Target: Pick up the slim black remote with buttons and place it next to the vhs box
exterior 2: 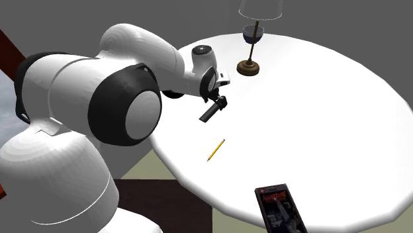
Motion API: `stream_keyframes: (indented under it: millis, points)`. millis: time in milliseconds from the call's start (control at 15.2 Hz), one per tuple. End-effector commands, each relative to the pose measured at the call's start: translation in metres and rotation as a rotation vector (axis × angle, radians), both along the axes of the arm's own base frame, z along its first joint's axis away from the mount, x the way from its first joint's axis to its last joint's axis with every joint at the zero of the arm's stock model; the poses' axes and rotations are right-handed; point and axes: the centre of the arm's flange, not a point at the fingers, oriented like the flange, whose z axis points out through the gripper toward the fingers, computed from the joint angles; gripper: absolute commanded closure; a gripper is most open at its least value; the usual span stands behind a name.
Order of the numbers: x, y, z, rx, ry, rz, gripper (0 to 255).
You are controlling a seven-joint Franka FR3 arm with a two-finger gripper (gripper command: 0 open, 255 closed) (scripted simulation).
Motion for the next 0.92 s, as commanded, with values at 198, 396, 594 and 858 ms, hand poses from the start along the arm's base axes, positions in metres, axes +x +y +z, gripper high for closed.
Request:
stream_keyframes:
  millis: [198, 396, 594, 858]
  points:
    - [0.0021, -0.0017, -0.0186, 0.0, 0.0, 0.0, 0]
    - [0.0021, -0.0017, -0.0186, 0.0, 0.0, 0.0, 0]
    - [0.0021, -0.0017, -0.0186, 0.0, 0.0, 0.0, 0]
    - [0.0035, -0.0028, -0.0188, 0.0, 0.0, -0.001, 255]
